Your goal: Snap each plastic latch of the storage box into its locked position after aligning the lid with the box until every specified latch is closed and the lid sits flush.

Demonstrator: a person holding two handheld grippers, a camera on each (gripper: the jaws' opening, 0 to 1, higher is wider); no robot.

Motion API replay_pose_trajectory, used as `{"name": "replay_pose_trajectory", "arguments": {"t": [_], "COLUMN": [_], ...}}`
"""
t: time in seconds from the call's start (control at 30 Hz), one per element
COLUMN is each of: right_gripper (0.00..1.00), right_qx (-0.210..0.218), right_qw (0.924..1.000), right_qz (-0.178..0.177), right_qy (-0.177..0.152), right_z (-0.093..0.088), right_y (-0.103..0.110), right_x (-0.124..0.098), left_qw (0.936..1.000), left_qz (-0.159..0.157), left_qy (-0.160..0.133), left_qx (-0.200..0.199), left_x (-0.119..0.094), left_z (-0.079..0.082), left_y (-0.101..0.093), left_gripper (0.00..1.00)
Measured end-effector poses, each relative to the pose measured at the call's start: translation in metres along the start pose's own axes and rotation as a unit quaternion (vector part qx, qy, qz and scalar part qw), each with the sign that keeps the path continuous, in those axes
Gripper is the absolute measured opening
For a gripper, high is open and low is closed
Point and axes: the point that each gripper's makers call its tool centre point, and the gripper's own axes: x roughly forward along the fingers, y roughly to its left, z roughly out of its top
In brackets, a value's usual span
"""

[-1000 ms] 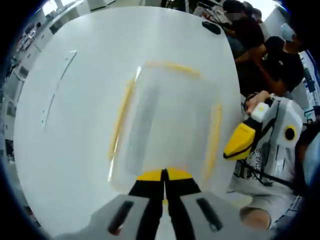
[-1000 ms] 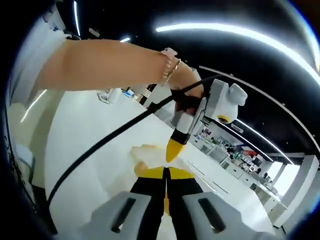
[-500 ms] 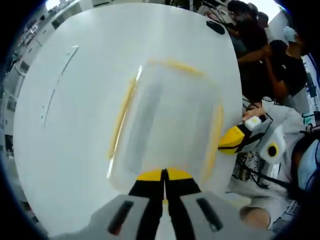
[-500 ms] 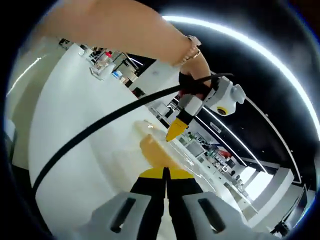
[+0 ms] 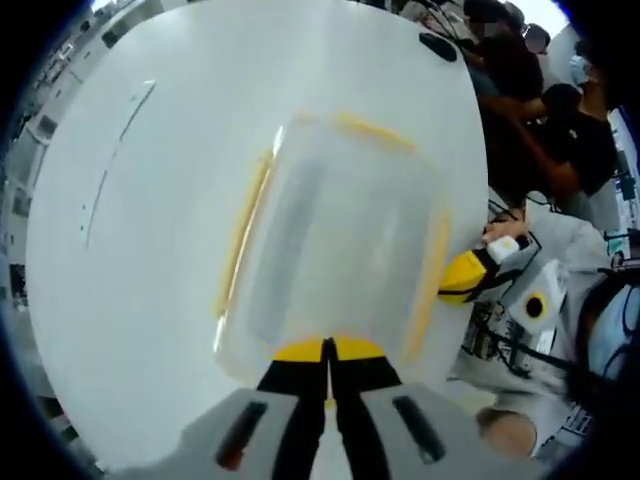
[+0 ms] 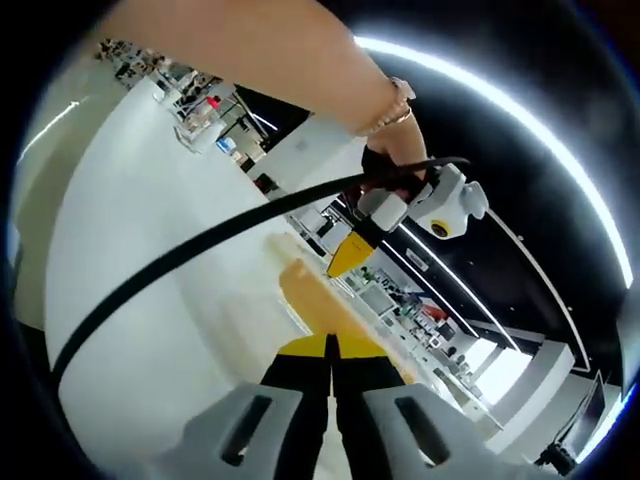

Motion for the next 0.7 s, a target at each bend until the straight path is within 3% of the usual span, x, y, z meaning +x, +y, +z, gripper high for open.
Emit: {"name": "replay_pose_trajectory", "arguments": {"t": [0.3, 0.7], "right_gripper": [0.00, 0.00], "right_qx": [0.009, -0.009], "right_qw": [0.9998, 0.9993], "right_qz": [0.002, -0.021], "right_qy": [0.019, 0.031], "right_z": [-0.006, -0.012], "right_y": [0.001, -0.004], "right_x": [-0.003, -0.007], "left_qw": [0.9998, 0.9997], "left_qz": [0.006, 0.008], "left_qy": [0.014, -0.017], "left_qx": [-0.015, -0.016], "left_x": [0.004, 0.006], "left_z": [-0.005, -0.008], "left_y": [-0.004, -0.012], "left_gripper": [0.00, 0.00]}}
